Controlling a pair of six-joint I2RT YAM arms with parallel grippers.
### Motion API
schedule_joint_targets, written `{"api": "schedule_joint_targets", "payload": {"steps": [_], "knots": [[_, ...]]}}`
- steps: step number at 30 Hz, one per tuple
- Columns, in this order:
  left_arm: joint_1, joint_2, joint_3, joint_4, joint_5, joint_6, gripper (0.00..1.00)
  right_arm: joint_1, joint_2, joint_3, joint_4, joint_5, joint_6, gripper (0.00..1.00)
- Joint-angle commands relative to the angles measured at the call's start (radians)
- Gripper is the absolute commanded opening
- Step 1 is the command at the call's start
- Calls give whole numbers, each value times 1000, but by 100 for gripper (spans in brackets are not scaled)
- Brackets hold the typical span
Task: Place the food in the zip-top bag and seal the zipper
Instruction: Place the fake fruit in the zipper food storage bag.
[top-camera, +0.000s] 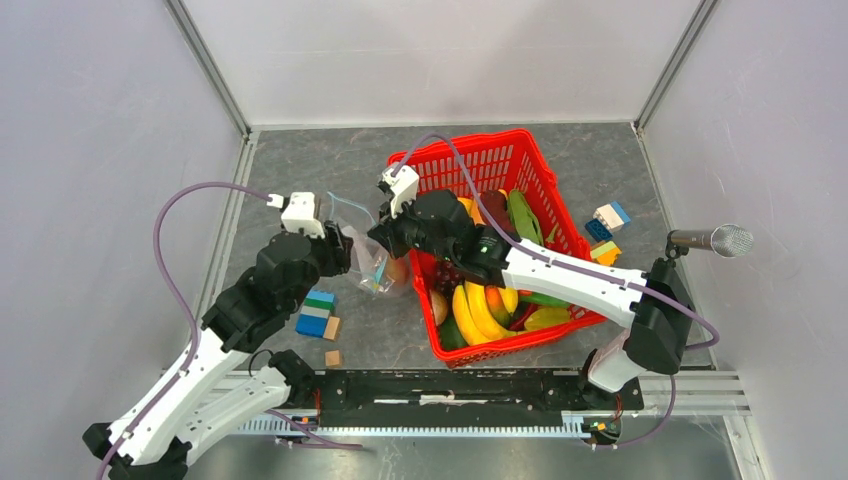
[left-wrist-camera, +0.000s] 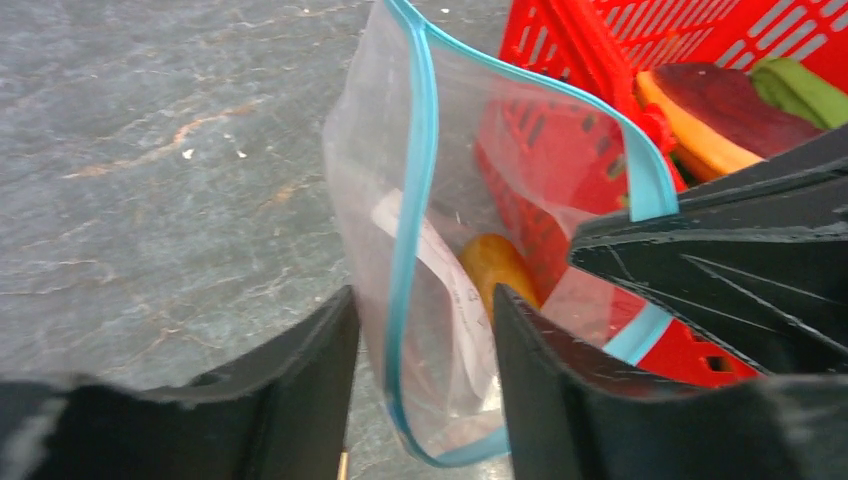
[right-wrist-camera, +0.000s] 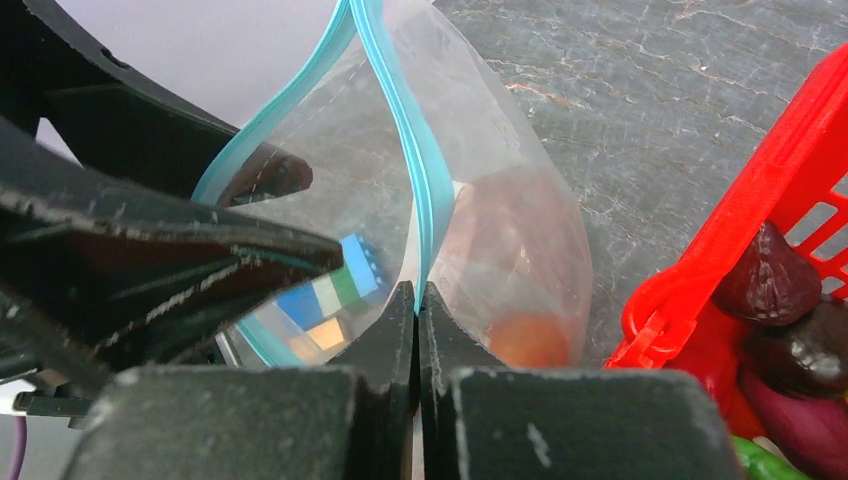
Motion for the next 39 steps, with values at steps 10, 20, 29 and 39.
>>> {"api": "schedule_joint_targets", "payload": {"steps": [10, 20, 29, 39], "knots": [[6, -38, 38, -63, -99, 18, 47, 4, 20, 17, 32, 43, 35, 0], [6, -42, -4, -56, -100, 73, 2, 1, 60, 34, 45, -56, 32, 0], [6, -21, 13, 2, -149, 225, 2, -29, 11, 96, 1, -172, -12, 47], [6, -68, -58, 129, -76, 279, 2, -58, -317, -109, 6, 154, -81, 67]]}}
